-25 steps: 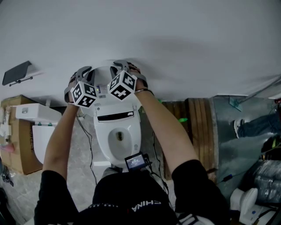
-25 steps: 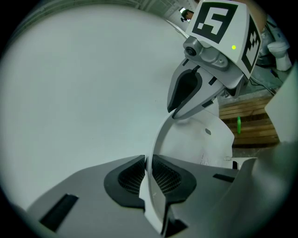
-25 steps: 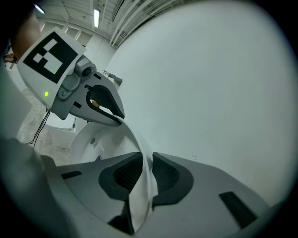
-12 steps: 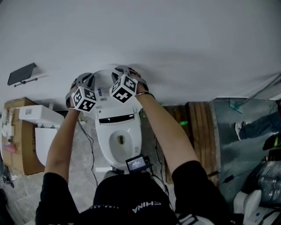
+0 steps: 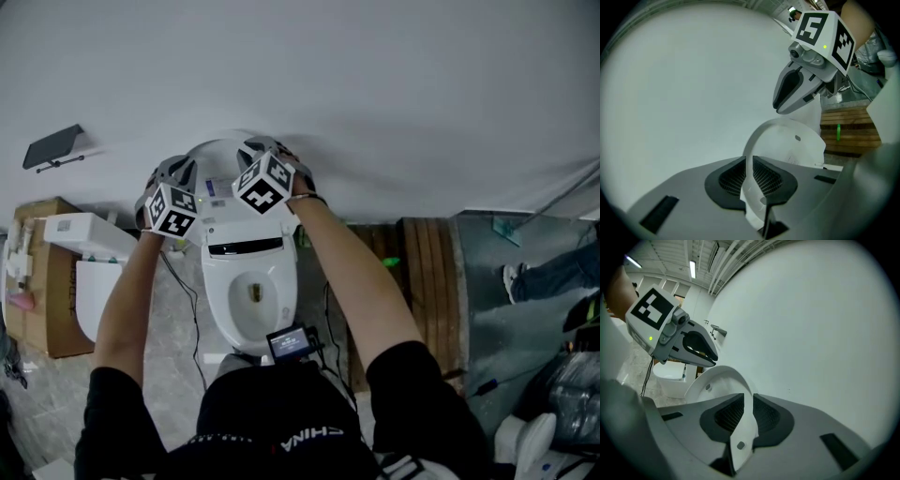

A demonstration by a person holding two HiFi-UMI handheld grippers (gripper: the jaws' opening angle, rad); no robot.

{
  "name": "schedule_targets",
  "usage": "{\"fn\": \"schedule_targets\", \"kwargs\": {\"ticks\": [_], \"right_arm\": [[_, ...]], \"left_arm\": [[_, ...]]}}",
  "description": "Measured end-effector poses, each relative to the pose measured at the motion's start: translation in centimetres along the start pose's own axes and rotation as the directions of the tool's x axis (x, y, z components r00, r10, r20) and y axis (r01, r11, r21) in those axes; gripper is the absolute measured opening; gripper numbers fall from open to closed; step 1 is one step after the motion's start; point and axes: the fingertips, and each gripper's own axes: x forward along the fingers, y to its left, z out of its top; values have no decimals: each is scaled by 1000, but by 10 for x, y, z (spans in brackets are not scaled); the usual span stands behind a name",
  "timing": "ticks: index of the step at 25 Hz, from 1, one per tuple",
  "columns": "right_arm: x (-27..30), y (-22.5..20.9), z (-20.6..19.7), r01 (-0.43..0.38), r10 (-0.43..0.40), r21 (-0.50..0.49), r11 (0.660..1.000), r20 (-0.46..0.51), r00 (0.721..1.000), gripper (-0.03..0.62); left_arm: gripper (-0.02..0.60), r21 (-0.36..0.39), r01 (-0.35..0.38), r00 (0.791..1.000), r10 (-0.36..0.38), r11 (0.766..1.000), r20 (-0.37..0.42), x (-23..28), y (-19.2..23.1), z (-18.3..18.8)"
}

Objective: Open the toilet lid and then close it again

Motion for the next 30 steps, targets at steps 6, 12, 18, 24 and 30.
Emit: {"fn": "schedule_targets", "kwargs": {"ticks": [6, 12, 18, 24, 30], "right_arm": [[-24, 6, -8, -38, 35, 72, 997, 45, 998, 21], [-62, 27, -13, -40, 31, 143, 989, 59, 998, 15], [-127, 85, 3, -45, 26, 179, 983, 107, 994, 15], [-213, 180, 16, 1, -34, 248, 969, 130, 991, 15], [-293, 272, 3, 46, -76, 329, 943, 78, 994, 15]], "left_arm": [[9, -149, 54, 998, -55, 987, -5, -27, -34, -6], [11, -220, 153, 986, -133, 964, 102, -77, -68, 3], [9, -186, 257, 942, -203, 948, 266, -171, -109, 17], [11, -139, 321, 903, -258, 937, 345, -308, -148, -31], [9, -138, 383, 881, -316, 913, 352, -408, -195, -90]]}}
